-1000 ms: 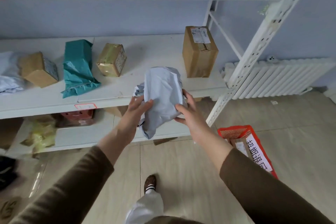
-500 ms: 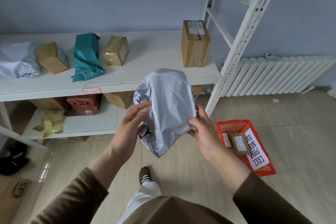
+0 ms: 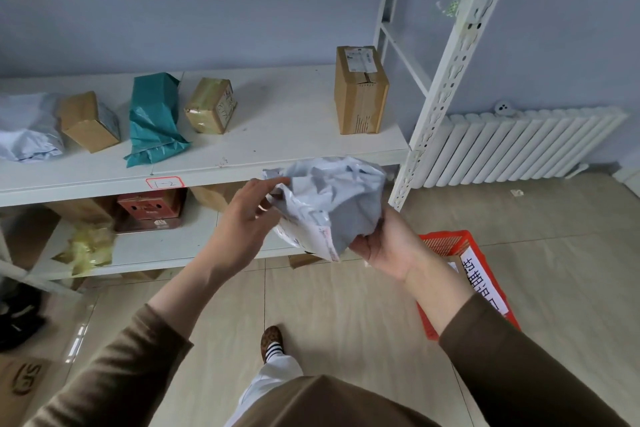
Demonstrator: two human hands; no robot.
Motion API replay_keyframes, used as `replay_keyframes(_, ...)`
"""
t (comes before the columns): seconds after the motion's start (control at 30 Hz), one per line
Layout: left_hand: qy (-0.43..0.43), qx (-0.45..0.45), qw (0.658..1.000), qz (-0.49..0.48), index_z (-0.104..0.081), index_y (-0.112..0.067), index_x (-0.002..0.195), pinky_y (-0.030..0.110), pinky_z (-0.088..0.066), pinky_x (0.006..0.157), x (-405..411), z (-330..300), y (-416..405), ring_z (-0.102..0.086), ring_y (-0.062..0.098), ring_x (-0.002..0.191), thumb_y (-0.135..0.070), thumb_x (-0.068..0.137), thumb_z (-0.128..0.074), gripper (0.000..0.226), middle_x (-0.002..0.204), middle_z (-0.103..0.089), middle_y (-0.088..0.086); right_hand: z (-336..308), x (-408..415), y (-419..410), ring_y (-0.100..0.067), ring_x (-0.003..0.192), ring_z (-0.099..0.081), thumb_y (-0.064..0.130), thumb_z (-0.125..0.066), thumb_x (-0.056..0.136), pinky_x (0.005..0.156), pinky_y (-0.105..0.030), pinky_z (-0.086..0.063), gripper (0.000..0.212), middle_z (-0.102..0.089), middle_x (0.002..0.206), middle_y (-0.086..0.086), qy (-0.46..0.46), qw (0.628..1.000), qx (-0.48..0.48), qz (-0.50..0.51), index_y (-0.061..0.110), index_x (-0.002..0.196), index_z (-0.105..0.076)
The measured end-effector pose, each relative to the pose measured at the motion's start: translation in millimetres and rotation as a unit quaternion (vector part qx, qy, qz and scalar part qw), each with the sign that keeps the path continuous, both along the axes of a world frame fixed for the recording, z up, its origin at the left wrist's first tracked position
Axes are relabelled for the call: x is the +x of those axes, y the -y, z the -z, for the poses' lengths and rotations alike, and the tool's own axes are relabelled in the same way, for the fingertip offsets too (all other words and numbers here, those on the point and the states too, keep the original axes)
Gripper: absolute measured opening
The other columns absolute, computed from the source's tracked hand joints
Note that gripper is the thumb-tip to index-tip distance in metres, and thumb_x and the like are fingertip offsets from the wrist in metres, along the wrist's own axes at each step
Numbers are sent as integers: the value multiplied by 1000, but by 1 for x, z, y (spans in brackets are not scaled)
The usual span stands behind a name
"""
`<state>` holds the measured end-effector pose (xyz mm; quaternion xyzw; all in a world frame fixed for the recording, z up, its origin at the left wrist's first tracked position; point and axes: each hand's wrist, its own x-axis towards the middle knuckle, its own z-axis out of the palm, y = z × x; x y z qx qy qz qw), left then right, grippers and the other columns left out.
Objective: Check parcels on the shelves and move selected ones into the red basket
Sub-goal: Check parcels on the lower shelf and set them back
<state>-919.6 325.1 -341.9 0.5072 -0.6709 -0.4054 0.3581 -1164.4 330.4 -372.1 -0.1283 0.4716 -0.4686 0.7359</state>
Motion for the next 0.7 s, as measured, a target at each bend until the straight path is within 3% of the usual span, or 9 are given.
replay_keyframes(0.07,25,8,999,-28,-66,-34,105,14,-42,77,1,2,10,-58,10,87,-6,97,-62,29,101,-62,-2,-6,-2,7,-19,65,-69,64,-41,103,52,-29,-59,59,-70,85,-10,2,999,-15,-33,12,108,-69)
replay_keyframes(0.13,-6,44,998,-46,-66,-24,95,14,-42,71,5,3,19,-57,4,75,-16,100,-67,10,94,-67,3,-12,-8,14,-12,49,-50,75,-32,98,41,-23,-41,67,-58,70,-4,-65,994,-32,-77,17,95,-64)
replay_keyframes(0.17,-31,67,996,-48,-68,-18,99,19,-47,77,8,5,24,-62,7,80,-23,101,-67,6,97,-71,6,-13,-11,19,-11,46,-39,78,-31,96,40,-22,-31,67,-51,65,-2,-101,990,-41,-93,19,90,-61)
replay_keyframes(0.23,-79,102,990,-56,-70,-7,105,38,-52,91,14,10,32,-67,16,92,-36,97,-72,30,101,-76,8,-17,-15,25,-10,47,-28,81,-36,93,42,-22,-21,65,-43,62,1,-164,979,-60,-109,20,87,-59)
replay_keyframes(0.3,-116,118,984,-67,-72,-5,107,49,-52,101,18,14,38,-67,20,99,-48,88,-74,48,106,-76,14,-19,-12,30,-10,51,-29,79,-45,92,45,-22,-24,59,-41,63,3,-230,964,-82,-100,22,84,-55)
replay_keyframes(0.37,-140,129,979,-72,-75,-7,108,45,-50,106,16,19,42,-67,16,103,-45,94,-70,40,115,-76,18,-22,-6,32,-12,62,-41,78,-50,90,58,-26,-39,58,-48,69,5,-311,941,-110,-78,23,76,-53)
replay_keyframes(0.47,-202,177,961,-71,-75,-14,115,32,-42,110,14,26,42,-67,5,113,-27,108,-52,28,120,-79,-4,-29,6,31,-10,99,-63,81,-50,85,94,-32,-50,49,-69,107,11,-376,908,-174,-69,37,94,-69)
replay_keyframes(0.6,-308,249,914,-83,-71,-14,125,54,-36,120,15,36,50,-62,24,116,-30,109,-49,32,129,-72,10,-29,19,35,-5,122,-62,71,-65,82,107,-32,-48,54,-64,134,8,-340,911,-227,-47,33,121,-68)
replay_keyframes(0.7,-320,252,910,-82,-71,-16,127,49,-51,104,11,34,57,-71,22,109,-28,108,-52,30,136,-70,16,-26,22,46,-6,118,-65,69,-62,84,105,-35,-51,46,-67,132,7,-260,942,-194,-85,40,119,-67)
